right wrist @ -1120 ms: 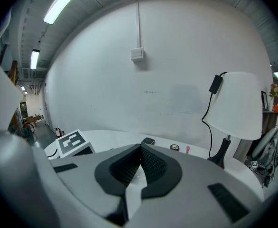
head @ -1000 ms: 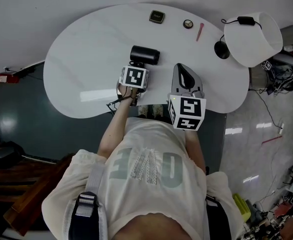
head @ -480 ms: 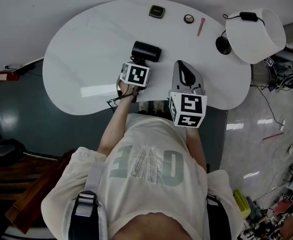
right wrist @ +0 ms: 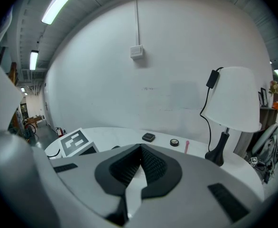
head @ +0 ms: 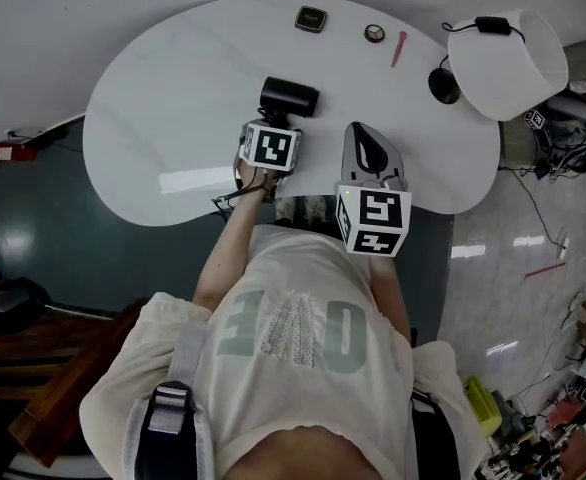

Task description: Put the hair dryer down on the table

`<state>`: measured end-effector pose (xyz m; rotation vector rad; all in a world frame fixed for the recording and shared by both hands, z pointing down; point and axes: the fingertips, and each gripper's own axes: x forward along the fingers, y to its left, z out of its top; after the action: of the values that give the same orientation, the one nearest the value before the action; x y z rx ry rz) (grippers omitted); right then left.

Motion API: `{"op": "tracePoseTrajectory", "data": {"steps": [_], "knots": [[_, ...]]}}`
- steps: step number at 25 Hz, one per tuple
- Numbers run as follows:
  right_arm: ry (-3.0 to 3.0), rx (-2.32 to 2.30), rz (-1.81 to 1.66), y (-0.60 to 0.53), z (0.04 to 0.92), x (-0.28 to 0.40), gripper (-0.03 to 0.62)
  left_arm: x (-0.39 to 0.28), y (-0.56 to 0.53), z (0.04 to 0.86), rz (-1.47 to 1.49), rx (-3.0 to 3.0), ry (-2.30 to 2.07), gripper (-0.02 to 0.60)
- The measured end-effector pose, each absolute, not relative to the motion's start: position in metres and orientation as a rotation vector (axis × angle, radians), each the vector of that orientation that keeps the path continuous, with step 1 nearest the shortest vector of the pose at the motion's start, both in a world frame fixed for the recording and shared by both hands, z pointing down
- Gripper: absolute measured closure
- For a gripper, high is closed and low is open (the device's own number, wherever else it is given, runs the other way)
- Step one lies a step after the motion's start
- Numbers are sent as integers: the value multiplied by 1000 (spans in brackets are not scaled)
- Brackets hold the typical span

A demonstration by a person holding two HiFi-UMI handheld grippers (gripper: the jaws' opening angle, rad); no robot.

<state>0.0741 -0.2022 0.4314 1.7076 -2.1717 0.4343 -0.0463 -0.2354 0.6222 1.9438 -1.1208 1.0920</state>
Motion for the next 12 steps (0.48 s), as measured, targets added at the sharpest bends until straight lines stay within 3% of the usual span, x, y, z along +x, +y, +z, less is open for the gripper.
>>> {"op": "tracePoseTrajectory", "data": {"steps": [12], "knots": [[-2219,1670,427,-203,429,62,589,-46,-250,572,916,2014,-1213,273]]}}
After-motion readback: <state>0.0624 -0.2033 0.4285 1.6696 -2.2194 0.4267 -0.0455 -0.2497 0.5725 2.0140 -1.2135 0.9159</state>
